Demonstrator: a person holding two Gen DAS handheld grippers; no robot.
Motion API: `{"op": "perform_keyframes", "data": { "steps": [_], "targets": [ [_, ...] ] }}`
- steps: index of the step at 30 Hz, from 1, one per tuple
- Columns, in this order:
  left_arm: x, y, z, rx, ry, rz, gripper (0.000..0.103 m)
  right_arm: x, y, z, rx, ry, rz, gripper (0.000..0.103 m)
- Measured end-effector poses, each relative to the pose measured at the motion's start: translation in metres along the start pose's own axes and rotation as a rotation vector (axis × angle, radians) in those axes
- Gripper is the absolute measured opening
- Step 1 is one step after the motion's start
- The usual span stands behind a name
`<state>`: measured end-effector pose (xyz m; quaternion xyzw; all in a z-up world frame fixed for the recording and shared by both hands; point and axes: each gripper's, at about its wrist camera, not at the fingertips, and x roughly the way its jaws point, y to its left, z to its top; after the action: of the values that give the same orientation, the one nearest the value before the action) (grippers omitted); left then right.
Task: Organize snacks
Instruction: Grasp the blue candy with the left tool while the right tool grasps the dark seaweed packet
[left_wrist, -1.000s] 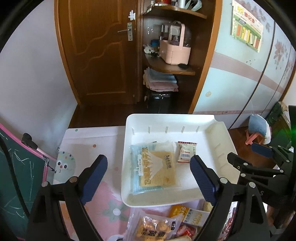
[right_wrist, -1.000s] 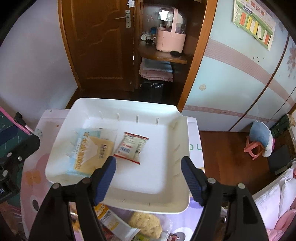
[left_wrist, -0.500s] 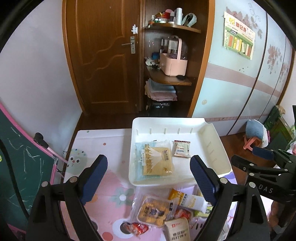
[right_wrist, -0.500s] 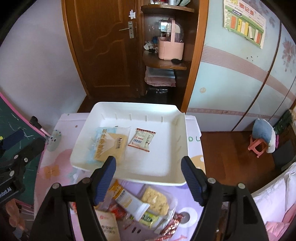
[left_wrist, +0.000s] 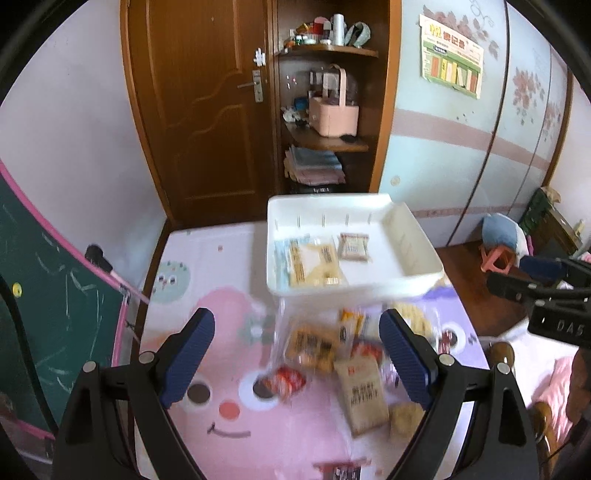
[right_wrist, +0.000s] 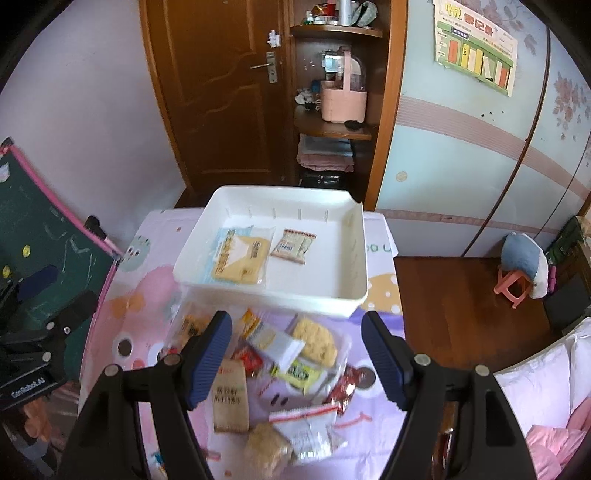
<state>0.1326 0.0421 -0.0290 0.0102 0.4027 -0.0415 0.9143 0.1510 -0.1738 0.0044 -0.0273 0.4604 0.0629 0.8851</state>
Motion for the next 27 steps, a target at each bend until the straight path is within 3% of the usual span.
{"op": "perform_keyframes", "data": {
  "steps": [6, 11, 17, 27],
  "targets": [
    [-0.011, 0.007, -0.063, 0.016, 0.075, 0.007, 0.090, -0.007, 0.011, -0.049, -0.051, 0.048, 0.048, 0.073],
    [-0.007, 0.015, -0.124, -0.020, 0.173, -0.012, 0.090, 0.000, 0.031, -0.098, -0.113, 0.110, 0.103, 0.073],
    [0.004, 0.021, -0.187, -0.059, 0.275, 0.021, 0.090, 0.016, 0.053, -0.148, -0.141, 0.200, 0.158, 0.073],
    [0.018, 0.022, -0.250, -0.111, 0.359, 0.061, 0.090, 0.072, 0.099, -0.194, -0.130, 0.342, 0.254, 0.073]
  ]
}}
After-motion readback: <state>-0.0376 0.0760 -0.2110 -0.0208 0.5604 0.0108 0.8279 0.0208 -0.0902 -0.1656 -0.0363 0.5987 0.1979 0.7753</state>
